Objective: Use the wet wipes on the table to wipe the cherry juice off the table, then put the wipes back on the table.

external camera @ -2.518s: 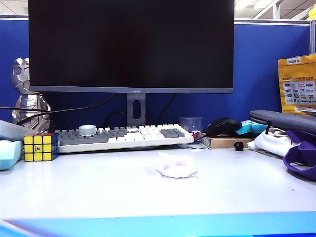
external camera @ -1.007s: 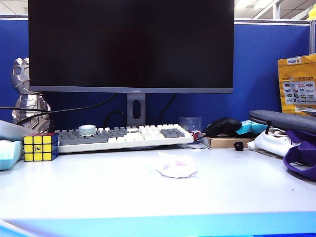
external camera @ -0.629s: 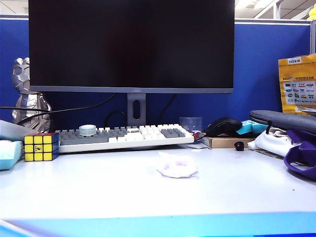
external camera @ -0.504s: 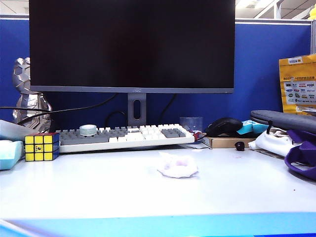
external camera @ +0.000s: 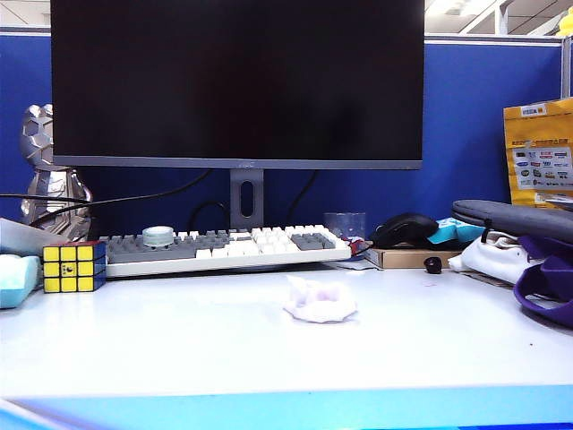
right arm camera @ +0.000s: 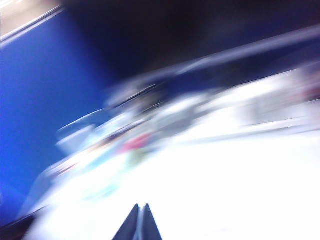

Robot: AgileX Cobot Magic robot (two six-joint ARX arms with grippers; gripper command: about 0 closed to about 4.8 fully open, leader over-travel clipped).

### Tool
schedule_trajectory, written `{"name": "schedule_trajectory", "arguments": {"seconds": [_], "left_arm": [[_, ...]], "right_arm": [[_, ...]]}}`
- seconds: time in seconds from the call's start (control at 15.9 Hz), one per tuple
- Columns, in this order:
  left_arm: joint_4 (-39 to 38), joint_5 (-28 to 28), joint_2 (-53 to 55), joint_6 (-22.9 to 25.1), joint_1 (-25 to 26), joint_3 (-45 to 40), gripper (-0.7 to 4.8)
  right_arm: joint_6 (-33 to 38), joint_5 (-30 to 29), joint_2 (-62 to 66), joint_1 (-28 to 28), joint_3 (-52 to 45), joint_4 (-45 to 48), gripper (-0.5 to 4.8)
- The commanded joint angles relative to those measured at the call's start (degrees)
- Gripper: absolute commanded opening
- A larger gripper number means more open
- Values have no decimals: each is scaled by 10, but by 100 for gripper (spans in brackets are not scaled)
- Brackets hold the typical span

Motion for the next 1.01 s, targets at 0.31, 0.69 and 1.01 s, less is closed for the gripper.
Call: {"name": "schedule_trajectory", "arguments": {"seconds": [0.31,0.69,1.01], "left_arm": [[3,0,-2,2,0,0,28],[3,0,-2,3,0,0,28],[3,0,-2,2,0,0,28]], "right_arm": [[317,-160,251,16,44,208,-1],[146,-135,356,148,68,209,-3],[-172,210,359,227,186,-90,-3]]}}
